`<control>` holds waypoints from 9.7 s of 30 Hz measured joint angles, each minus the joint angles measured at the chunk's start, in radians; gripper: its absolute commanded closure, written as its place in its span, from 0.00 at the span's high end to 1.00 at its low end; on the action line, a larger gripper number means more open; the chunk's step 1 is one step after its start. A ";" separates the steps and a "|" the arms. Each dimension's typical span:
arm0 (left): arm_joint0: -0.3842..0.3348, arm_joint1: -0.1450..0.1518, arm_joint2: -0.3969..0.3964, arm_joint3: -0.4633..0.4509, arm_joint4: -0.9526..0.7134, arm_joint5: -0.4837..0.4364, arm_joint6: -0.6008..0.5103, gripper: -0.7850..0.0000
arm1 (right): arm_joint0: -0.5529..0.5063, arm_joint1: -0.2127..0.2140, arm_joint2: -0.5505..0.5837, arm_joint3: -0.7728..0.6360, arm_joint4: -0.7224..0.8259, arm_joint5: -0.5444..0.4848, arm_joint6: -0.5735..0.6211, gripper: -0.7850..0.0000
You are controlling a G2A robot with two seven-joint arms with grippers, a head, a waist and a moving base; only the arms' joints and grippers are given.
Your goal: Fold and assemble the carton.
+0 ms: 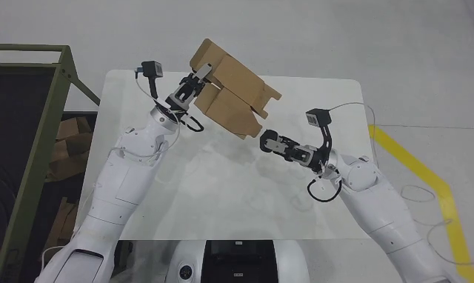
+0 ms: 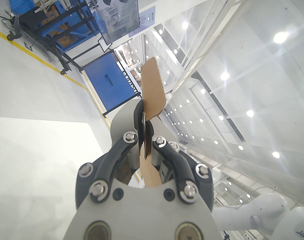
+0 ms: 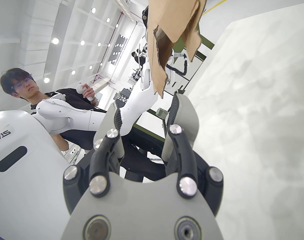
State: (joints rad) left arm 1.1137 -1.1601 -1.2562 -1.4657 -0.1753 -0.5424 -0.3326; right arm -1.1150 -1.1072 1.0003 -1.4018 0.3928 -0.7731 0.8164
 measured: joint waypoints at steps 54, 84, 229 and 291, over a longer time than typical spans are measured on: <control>0.028 -0.024 -0.015 -0.007 0.018 -0.058 -0.041 0.00 | 0.022 -0.036 -0.021 0.019 0.012 0.006 0.005 0.00; 0.059 -0.026 -0.034 -0.001 -0.037 -0.092 -0.120 0.00 | -0.044 -0.010 0.132 -0.016 0.028 -0.015 -0.019 0.00; 0.074 -0.059 -0.027 0.008 -0.037 -0.087 -0.139 0.17 | -0.044 -0.017 0.184 -0.012 0.132 -0.019 0.104 0.00; -0.028 0.057 -0.253 0.018 -0.489 0.178 -1.123 1.00 | 0.011 0.062 0.122 -0.170 0.262 0.147 0.378 0.00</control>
State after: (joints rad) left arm 1.0858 -1.1027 -1.5093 -1.4474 -0.6639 -0.3648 -1.4553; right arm -1.1039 -1.0455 1.1223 -1.5714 0.6549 -0.6266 1.1939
